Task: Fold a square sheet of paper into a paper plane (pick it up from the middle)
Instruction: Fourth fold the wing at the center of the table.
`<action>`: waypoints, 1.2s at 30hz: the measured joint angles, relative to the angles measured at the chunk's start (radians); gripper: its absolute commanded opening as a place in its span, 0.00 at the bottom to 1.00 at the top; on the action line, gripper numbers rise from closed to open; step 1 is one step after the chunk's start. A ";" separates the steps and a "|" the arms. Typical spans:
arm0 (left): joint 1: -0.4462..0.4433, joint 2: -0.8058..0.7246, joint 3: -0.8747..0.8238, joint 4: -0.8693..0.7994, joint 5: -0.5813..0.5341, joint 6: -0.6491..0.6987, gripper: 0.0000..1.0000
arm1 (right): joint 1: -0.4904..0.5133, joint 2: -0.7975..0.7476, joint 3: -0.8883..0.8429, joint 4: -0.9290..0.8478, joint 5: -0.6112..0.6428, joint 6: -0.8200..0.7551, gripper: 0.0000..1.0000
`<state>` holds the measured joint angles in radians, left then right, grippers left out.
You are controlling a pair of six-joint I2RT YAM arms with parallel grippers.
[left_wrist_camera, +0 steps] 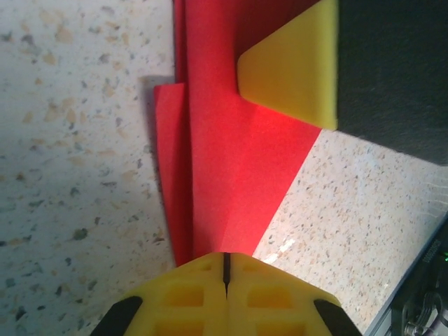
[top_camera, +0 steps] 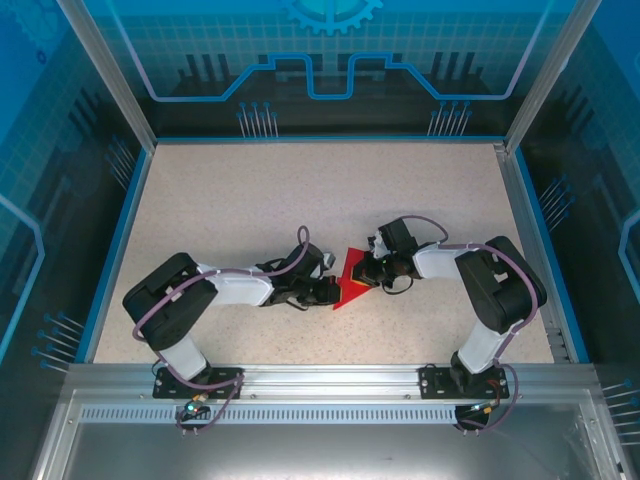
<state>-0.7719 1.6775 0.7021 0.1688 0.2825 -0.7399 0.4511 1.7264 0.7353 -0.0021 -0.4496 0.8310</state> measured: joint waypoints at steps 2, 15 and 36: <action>0.000 0.000 -0.015 0.000 0.002 -0.003 0.00 | 0.000 0.000 0.000 0.000 0.000 0.000 0.05; 0.000 0.016 -0.023 0.017 0.010 -0.014 0.00 | 0.032 -0.080 -0.008 -0.039 0.024 -0.024 0.06; -0.003 0.007 -0.018 0.000 0.005 -0.014 0.00 | 0.116 -0.022 0.005 -0.057 0.008 -0.042 0.05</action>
<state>-0.7753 1.6848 0.6838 0.1692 0.2871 -0.7540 0.5671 1.7042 0.7406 -0.0593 -0.4416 0.7887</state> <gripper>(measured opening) 0.068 0.047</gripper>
